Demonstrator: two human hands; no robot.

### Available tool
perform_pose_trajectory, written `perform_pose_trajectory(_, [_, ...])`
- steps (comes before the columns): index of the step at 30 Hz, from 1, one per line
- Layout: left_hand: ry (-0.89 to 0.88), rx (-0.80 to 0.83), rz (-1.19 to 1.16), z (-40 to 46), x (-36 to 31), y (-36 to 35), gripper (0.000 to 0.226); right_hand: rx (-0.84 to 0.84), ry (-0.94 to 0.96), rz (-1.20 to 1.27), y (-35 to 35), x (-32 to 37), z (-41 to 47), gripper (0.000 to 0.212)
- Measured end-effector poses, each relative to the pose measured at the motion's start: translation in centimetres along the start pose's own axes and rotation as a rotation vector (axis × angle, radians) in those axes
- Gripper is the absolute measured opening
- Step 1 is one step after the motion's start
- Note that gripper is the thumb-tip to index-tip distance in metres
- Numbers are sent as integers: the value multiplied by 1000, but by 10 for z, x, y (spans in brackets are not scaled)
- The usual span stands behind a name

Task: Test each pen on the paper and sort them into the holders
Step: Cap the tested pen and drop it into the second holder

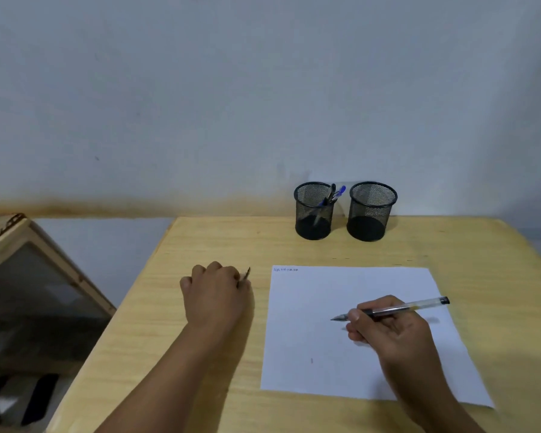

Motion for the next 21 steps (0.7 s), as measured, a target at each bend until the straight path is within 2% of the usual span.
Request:
perform_pose_trajectory(3, [-39, -66, -77, -2, -6, 8, 25, -2, 2, 8, 4, 3, -2, 4])
perform_pose_trajectory(9, [-234, -213, -477, -36, -47, 36, 15, 34, 68, 24, -1, 25, -6, 5])
perform_pose_trajectory(15, [-323, -243, -624, -69, -82, 53, 17, 94, 128, 55, -9, 44, -12, 8])
perform_pose_trajectory(21, [-406, -306, -657, -81, -98, 60, 18, 93, 121, 37, -9, 41, -16, 10])
Point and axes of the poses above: each hand's wrist, its own z-axis towards the middle knuckle, its own y-axis out of the back of the hand, x = y × z, the point moved 10 cm from there along z, towards the middle knuckle, and after that the axes turned 13 degrees about -y, right-handed, at the moved point
